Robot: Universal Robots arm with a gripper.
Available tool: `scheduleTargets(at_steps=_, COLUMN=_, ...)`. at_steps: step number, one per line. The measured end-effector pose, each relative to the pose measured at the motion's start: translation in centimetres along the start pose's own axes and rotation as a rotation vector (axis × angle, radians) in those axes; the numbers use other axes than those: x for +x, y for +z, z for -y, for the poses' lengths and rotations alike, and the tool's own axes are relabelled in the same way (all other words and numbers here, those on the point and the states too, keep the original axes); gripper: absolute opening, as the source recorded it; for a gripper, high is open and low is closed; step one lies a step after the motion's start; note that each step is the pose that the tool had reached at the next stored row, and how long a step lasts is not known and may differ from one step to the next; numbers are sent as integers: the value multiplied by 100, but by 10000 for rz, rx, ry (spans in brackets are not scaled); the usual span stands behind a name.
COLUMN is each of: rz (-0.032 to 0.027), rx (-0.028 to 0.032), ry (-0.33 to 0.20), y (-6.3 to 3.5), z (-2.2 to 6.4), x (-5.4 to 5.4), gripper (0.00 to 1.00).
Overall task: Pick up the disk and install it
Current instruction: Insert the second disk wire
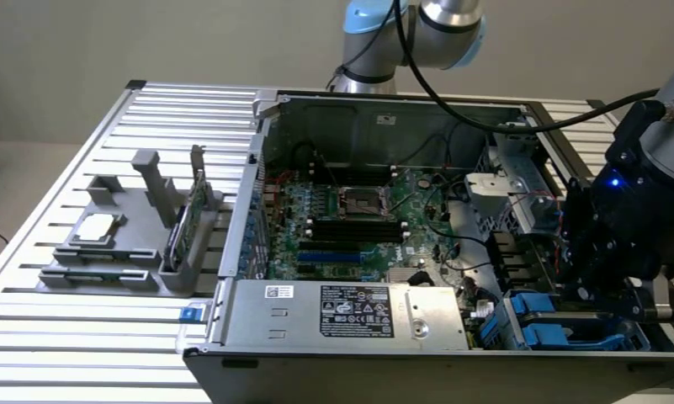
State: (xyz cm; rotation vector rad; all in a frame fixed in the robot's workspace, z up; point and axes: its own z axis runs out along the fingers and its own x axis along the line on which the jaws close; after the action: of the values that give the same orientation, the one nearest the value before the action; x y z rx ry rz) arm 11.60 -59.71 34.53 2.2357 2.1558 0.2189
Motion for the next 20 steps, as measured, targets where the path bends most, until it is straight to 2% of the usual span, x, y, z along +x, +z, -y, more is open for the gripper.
scheduleTargets(at_steps=11, rz=7, rx=0, ry=-4, y=-6, z=26, x=30, gripper=25)
scheduleTargets(at_steps=15, rz=6, rx=0, ry=-4, y=-66, z=42, x=34, gripper=25)
scheduleTargets(at_steps=20, rz=5, rx=0, ry=-4, y=-201, z=35, x=45, gripper=25)
